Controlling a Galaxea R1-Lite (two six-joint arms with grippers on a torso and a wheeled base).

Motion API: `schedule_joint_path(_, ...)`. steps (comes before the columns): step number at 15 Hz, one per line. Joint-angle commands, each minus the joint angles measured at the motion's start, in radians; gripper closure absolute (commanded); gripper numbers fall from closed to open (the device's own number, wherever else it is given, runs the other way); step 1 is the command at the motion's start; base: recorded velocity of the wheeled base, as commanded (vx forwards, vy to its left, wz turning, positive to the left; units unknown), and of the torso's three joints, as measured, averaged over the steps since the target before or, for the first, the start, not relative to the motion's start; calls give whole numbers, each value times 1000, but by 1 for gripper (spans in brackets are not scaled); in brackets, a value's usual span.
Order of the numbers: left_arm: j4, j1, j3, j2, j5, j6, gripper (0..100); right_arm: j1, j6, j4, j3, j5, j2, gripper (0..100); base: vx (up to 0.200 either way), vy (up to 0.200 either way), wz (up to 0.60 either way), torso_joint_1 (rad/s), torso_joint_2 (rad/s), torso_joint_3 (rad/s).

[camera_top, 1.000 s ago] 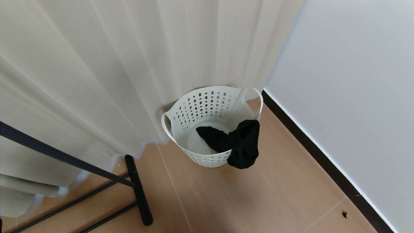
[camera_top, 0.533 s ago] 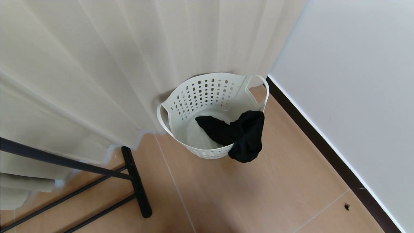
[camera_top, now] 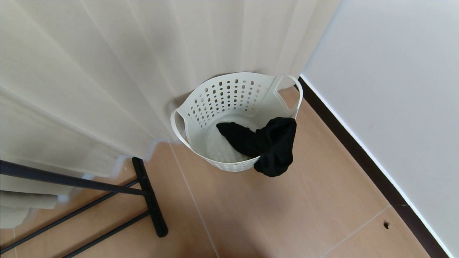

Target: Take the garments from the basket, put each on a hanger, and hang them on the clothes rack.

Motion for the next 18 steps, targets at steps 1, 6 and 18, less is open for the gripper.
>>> schedule_joint_path(1, 0, 1, 0, 0, 1, 0, 0, 12, -1, -2, 0, 0, 129, 0, 0, 0, 0, 0, 0, 0)
schedule_joint_path(6, 0, 1, 0, 0, 1, -2, 0, 86, -4, -2, -160, 1, 327, 0, 0, 0, 0, 0, 0, 0)
schedule_joint_path(18, 0, 1, 0, -2, 1, 0, 0, 431, -529, -86, -873, -66, 1462, 0, 0, 0, 0, 0, 0, 0)
